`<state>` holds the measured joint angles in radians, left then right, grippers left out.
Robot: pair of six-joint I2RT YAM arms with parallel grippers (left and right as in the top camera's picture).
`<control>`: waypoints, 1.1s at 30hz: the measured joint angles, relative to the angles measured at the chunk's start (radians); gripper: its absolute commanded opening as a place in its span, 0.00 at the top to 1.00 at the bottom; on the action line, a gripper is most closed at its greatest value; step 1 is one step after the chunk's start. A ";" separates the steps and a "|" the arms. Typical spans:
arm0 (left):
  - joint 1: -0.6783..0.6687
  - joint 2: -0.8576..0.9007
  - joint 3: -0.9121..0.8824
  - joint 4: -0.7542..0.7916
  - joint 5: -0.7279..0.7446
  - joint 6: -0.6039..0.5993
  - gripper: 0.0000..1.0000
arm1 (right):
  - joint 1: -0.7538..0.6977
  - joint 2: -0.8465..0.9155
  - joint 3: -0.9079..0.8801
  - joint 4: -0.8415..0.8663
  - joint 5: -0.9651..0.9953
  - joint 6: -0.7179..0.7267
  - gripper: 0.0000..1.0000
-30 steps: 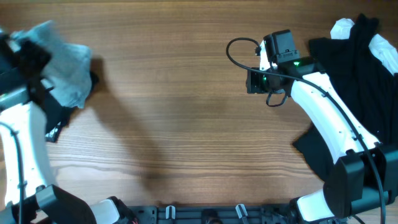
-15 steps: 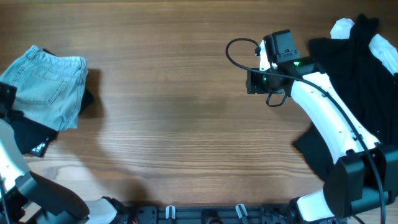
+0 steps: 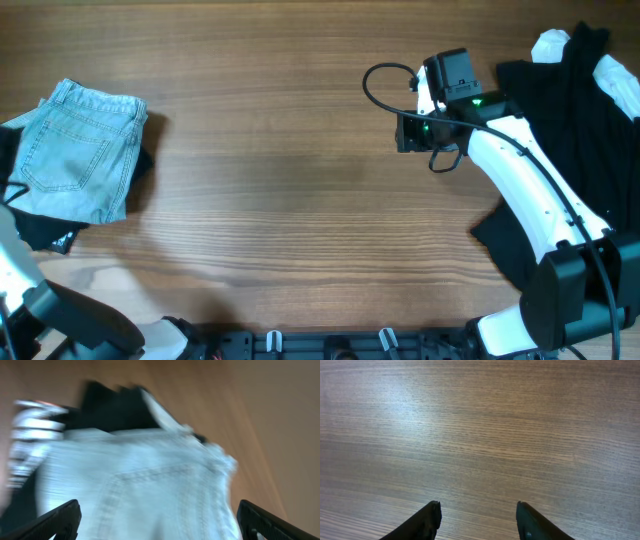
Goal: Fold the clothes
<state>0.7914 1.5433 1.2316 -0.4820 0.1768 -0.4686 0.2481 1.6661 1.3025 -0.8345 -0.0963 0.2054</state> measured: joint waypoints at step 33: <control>-0.896 -0.334 -0.115 -0.462 -0.128 0.283 0.00 | -0.224 -0.575 -0.179 0.040 -0.045 0.001 0.00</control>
<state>-0.1047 1.2091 1.1164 -0.9440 0.0486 -0.1852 0.0238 1.0912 1.1236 -0.7948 -0.1413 0.2062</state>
